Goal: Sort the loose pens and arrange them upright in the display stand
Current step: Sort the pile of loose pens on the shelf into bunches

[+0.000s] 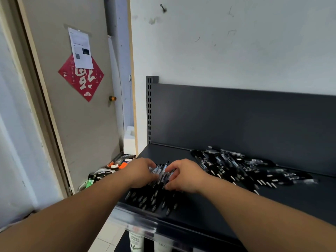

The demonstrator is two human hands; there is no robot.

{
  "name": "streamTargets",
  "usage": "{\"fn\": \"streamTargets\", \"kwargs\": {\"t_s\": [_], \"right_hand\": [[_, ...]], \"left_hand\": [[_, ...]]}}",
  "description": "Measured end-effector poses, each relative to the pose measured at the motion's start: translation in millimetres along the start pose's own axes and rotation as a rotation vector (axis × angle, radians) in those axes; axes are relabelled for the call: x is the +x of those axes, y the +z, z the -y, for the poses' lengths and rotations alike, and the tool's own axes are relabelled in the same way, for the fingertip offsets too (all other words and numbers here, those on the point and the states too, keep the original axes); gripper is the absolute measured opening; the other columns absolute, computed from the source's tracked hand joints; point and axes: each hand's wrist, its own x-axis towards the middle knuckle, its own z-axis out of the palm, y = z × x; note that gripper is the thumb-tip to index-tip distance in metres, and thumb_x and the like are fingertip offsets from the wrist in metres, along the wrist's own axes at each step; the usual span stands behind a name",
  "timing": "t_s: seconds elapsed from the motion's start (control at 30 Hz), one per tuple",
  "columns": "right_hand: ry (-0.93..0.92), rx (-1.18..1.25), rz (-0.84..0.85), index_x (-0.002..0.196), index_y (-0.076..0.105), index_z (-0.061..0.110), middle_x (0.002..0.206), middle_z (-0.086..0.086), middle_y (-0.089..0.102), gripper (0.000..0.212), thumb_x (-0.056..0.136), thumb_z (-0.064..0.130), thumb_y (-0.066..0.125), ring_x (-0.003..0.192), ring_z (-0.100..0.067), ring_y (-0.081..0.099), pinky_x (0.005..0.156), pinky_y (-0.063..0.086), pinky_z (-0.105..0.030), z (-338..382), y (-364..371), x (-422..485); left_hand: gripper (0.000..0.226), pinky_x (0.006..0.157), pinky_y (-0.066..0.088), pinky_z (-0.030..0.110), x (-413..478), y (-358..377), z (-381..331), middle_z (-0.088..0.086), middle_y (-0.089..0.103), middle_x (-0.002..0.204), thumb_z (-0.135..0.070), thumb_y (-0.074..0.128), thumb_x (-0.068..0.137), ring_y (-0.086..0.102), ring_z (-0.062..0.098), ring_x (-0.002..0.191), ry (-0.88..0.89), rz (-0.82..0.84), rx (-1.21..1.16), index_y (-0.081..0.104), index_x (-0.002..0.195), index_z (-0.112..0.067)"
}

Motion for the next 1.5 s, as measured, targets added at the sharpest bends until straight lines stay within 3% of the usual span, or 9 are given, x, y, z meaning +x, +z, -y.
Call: {"fn": "streamTargets", "kwargs": {"t_s": [0.17,0.37,0.57,0.7,1.0,1.13,1.27,1.37,1.5], "right_hand": [[-0.043,-0.13,-0.106,0.117,0.063,0.027,0.088,0.014,0.062,0.046,0.074,0.031,0.081,0.076,-0.001,0.055,0.062,0.039,-0.011,-9,-29,-13],[0.055,-0.36,-0.242,0.116,0.064,0.028,0.096,0.014,0.06,0.042,0.077,0.041,0.075,0.091,-0.008,0.057,0.083,0.048,-0.025,-49,-94,-50],[0.174,-0.5,-0.276,0.114,0.065,0.029,0.109,0.009,0.065,0.034,0.082,0.037,0.071,0.098,-0.012,0.06,0.086,0.05,-0.028,-99,-127,-97],[0.199,-0.492,-0.276,0.106,0.069,0.03,0.1,0.011,0.068,0.03,0.079,0.043,0.071,0.097,-0.011,0.062,0.083,0.049,-0.025,-123,-111,-112],[0.153,-0.383,-0.299,0.102,0.07,0.027,0.098,0.008,0.069,0.019,0.086,0.036,0.065,0.096,-0.013,0.062,0.084,0.049,-0.025,-140,-87,-117],[0.082,-0.201,-0.429,0.108,0.067,0.027,0.082,0.013,0.062,0.023,0.086,0.034,0.067,0.08,-0.006,0.057,0.073,0.042,-0.017,-139,-92,-113],[0.035,-0.016,-0.459,0.099,0.066,0.027,0.075,0.011,0.064,0.021,0.082,0.035,0.073,0.069,-0.005,0.059,0.065,0.045,-0.017,-130,-91,-100],[0.047,0.084,-0.41,0.09,0.062,0.031,0.074,0.009,0.065,0.016,0.081,0.032,0.075,0.064,-0.001,0.057,0.058,0.041,-0.015,-127,-92,-88],[0.134,0.083,-0.482,0.083,0.061,0.03,0.076,0.009,0.065,0.01,0.086,0.036,0.068,0.07,-0.007,0.059,0.061,0.043,-0.019,-134,-102,-66]], "left_hand": [[0.048,0.101,0.041,0.027,4,-2,-17,-0.002,0.056,0.135,-0.039,0.065,0.087,0.055,0.016,0.121,0.058,-0.106,-0.046,0.055,0.131,-0.022],[0.044,0.1,0.04,0.026,6,13,-82,-0.001,0.056,0.133,-0.041,0.064,0.087,0.054,0.016,0.119,0.281,-0.177,-0.034,0.058,0.128,-0.025],[0.037,0.101,0.039,0.026,4,46,-132,-0.002,0.055,0.127,-0.04,0.063,0.088,0.052,0.014,0.118,0.435,-0.168,0.007,0.061,0.122,-0.028],[0.034,0.101,0.04,0.026,1,70,-152,-0.004,0.055,0.123,-0.04,0.061,0.088,0.052,0.013,0.116,0.471,-0.13,0.039,0.062,0.12,-0.03],[0.027,0.082,0.046,0.022,-6,96,-172,-0.008,0.065,0.1,-0.043,0.06,0.088,0.06,0.009,0.095,0.33,-0.112,-0.087,0.065,0.112,-0.03],[0.053,0.079,0.044,0.022,-3,93,-185,-0.011,0.064,0.088,-0.051,0.057,0.089,0.059,0.008,0.086,0.161,-0.136,-0.379,0.046,0.132,-0.021],[0.06,0.084,0.057,0.041,6,90,-198,0.003,0.069,0.089,-0.026,0.066,0.088,0.07,0.019,0.083,0.043,-0.081,-0.854,0.037,0.139,-0.012],[0.051,0.069,0.06,0.032,11,83,-203,0.008,0.068,0.094,-0.009,0.063,0.087,0.069,0.02,0.082,-0.022,-0.042,-1.047,0.043,0.134,-0.014],[0.034,0.061,0.055,0.027,26,75,-199,0.007,0.069,0.091,-0.009,0.063,0.088,0.069,0.019,0.078,-0.037,-0.088,-1.09,0.055,0.12,-0.015]]}}
